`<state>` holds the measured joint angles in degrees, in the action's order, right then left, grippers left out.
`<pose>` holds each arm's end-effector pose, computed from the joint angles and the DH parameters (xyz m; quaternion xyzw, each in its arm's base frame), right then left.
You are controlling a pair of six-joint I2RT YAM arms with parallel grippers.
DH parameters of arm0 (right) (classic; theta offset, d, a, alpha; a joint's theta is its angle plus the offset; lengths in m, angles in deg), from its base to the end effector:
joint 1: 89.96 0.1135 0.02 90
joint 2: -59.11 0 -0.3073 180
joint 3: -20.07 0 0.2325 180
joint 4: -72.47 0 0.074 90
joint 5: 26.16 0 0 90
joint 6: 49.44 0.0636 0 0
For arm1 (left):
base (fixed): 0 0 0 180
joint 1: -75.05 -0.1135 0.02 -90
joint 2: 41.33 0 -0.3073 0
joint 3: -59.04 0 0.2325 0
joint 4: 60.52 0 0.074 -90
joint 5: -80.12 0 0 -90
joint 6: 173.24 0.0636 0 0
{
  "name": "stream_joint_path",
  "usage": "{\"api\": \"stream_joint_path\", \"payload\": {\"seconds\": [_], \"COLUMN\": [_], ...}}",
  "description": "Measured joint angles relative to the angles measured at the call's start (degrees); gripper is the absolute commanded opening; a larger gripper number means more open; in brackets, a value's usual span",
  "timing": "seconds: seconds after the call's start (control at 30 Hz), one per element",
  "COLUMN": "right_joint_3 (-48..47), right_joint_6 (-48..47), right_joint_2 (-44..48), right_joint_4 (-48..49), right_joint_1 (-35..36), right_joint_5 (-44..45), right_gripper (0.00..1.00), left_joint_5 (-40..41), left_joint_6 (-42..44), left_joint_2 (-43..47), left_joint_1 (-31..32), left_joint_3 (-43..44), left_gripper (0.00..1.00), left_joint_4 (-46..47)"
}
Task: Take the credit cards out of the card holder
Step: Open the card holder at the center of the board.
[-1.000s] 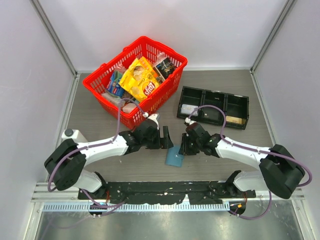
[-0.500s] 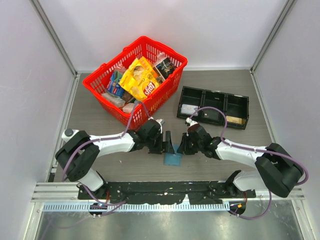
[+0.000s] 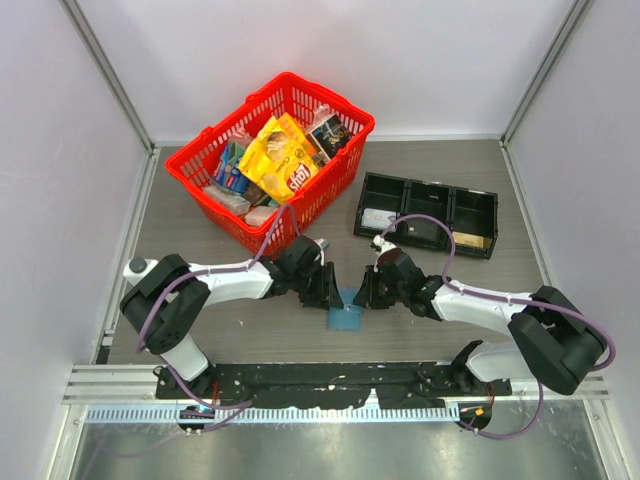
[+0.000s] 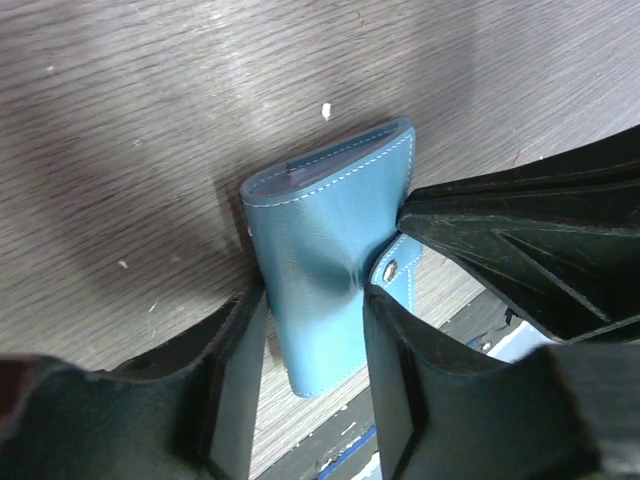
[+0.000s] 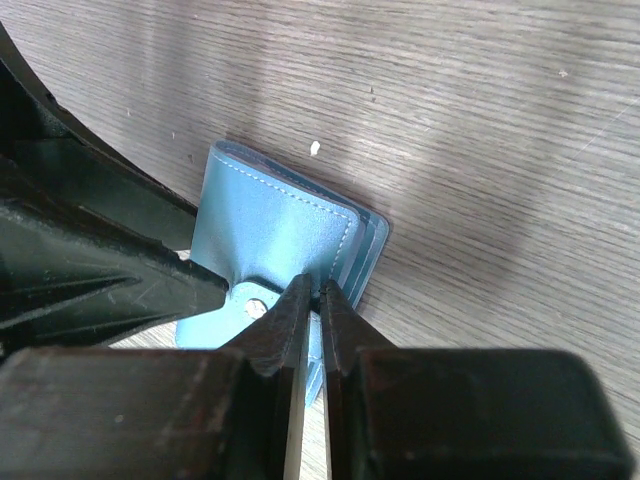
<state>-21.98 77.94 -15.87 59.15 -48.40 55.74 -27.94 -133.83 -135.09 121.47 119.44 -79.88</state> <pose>0.1663 0.1594 0.1850 -0.0601 0.9241 0.2868 0.2452 0.2034 -0.2424 0.1853 0.0161 0.9370 -0.3350 0.0977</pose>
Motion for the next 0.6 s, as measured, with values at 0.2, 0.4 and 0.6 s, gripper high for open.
{"api": "stream_joint_path", "payload": {"seconds": [0.2,0.4,0.6], "right_joint_3": [0.11,-0.02,-2.38], "right_joint_6": [-0.22,-0.74,-1.11], "right_joint_2": [-0.02,0.22,0.76], "right_joint_4": [0.31,-0.24,-5.81], "right_joint_1": [-0.07,-0.07,1.62], "right_joint_5": [-0.15,0.07,3.61], "right_gripper": [0.13,0.18,0.44], "left_joint_5": [0.09,0.00,1.62], "left_joint_6": [-0.04,-0.35,-1.29], "left_joint_2": [0.00,0.81,3.82], "left_joint_1": [-0.42,-0.59,-0.22], "left_joint_3": [-1.01,-1.40,-2.51], "left_gripper": [0.12,0.00,0.00], "left_joint_4": [-0.11,-0.11,-0.24]}}
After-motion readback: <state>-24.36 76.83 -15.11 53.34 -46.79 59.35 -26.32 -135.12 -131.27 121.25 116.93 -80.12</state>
